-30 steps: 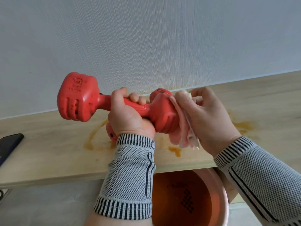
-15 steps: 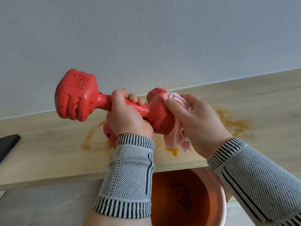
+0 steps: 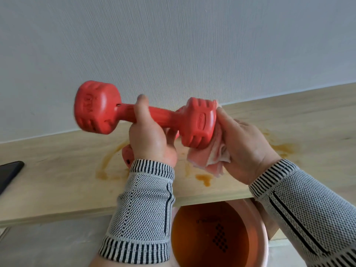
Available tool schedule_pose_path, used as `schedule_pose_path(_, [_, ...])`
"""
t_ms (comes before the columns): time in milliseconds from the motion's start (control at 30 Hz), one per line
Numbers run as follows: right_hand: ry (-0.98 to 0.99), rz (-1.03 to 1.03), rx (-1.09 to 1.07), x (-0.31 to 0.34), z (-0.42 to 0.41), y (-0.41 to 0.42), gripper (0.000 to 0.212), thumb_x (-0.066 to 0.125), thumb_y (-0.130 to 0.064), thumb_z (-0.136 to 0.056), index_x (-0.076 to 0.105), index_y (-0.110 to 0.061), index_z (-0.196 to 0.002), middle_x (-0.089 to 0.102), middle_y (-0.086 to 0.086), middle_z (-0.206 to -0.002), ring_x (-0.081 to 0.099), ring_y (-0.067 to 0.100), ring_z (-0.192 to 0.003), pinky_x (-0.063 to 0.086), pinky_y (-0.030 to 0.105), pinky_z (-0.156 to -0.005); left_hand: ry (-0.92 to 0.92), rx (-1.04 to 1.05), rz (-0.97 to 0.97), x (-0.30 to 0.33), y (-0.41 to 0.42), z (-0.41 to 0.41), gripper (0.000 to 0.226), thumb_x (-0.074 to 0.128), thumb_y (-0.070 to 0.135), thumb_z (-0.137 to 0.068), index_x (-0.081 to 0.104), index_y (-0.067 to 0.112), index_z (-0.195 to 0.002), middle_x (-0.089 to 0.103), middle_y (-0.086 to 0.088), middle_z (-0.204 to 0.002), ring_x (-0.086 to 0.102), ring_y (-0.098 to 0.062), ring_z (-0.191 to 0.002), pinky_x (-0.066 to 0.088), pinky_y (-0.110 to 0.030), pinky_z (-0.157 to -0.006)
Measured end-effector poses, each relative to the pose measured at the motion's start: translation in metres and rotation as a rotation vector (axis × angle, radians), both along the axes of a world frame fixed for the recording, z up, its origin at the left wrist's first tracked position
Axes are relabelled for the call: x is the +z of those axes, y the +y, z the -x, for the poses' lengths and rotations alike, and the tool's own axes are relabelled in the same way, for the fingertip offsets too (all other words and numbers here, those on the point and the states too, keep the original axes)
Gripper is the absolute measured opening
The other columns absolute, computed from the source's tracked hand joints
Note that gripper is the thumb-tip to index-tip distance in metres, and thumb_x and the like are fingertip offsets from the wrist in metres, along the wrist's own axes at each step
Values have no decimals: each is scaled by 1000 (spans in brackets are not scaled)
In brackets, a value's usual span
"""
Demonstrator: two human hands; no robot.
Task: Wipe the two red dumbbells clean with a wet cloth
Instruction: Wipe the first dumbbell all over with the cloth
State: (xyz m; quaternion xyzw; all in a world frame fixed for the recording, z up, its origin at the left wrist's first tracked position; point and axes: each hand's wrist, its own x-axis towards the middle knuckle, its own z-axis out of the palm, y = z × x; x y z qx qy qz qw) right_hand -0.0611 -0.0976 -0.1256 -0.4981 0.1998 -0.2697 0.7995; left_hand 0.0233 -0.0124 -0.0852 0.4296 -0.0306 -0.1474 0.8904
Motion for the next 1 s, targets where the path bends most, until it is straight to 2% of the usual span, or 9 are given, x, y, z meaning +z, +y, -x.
schedule_pose_path(67, [-26,83,-29,1,3,-2,47,46,-45,-99,70,-4,-98,61,25,-80,57,34,-66,48,42,-56,40,-108,-40,-2,1,-2,26,58,34,-96,57,11,-84,64,1,-53,66,-14,-50,56,-37,-70])
schedule_pose_path(167, [-27,216,-49,1,6,0,41,44,-42,-101,69,-10,-105,57,35,-79,50,34,-57,41,36,-47,235,-276,174,-4,6,-13,17,57,19,-98,55,10,-83,58,-2,-65,60,-14,-56,57,-33,-64])
schedule_pose_path(333, [-41,296,-92,3,5,13,30,48,-32,-100,72,-13,-100,62,17,-55,55,17,-48,42,25,-43,179,-68,198,-14,2,-21,21,59,10,-92,52,16,-74,50,4,-63,52,-10,-59,48,-30,-72])
schedule_pose_path(433, [9,417,-99,4,4,23,29,58,-24,-95,62,-21,-124,59,20,-74,53,15,-42,40,19,-38,129,41,169,-16,-1,-24,27,66,18,-90,51,17,-68,48,6,-59,50,-9,-54,50,-29,-64])
schedule_pose_path(567, [62,462,-135,-3,0,26,31,60,-14,-92,56,-35,-114,64,-1,-53,54,18,-37,44,25,-38,124,92,224,-20,0,-27,27,72,25,-86,54,18,-66,48,6,-58,47,-10,-54,50,-55,-94])
schedule_pose_path(667, [108,536,-99,-3,2,23,10,58,-12,-90,65,-9,-97,62,13,-49,56,25,-39,40,20,-38,100,114,198,-18,1,-20,27,71,23,-86,53,18,-67,48,6,-55,46,-10,-51,55,-45,-81])
schedule_pose_path(733, [139,532,-114,-2,2,21,22,57,-13,-89,58,4,-76,59,16,-45,54,23,-37,37,20,-38,71,125,170,-17,-1,-16,28,68,19,-88,51,17,-67,47,6,-53,45,-10,-46,50,-30,-60])
schedule_pose_path(867, [204,435,-160,5,3,11,39,55,-25,-92,57,-3,-60,50,10,-38,47,17,-36,33,18,-38,1,111,134,-15,-5,-9,27,65,12,-89,50,16,-67,46,4,-52,45,-12,-45,41,-27,-53])
schedule_pose_path(1000, [156,368,-11,6,7,16,29,53,-12,-93,51,-4,-65,49,6,-35,45,21,-31,34,21,-35,-22,136,109,-15,-5,-10,27,66,12,-88,49,16,-66,46,4,-55,45,-12,-48,42,-28,-55])
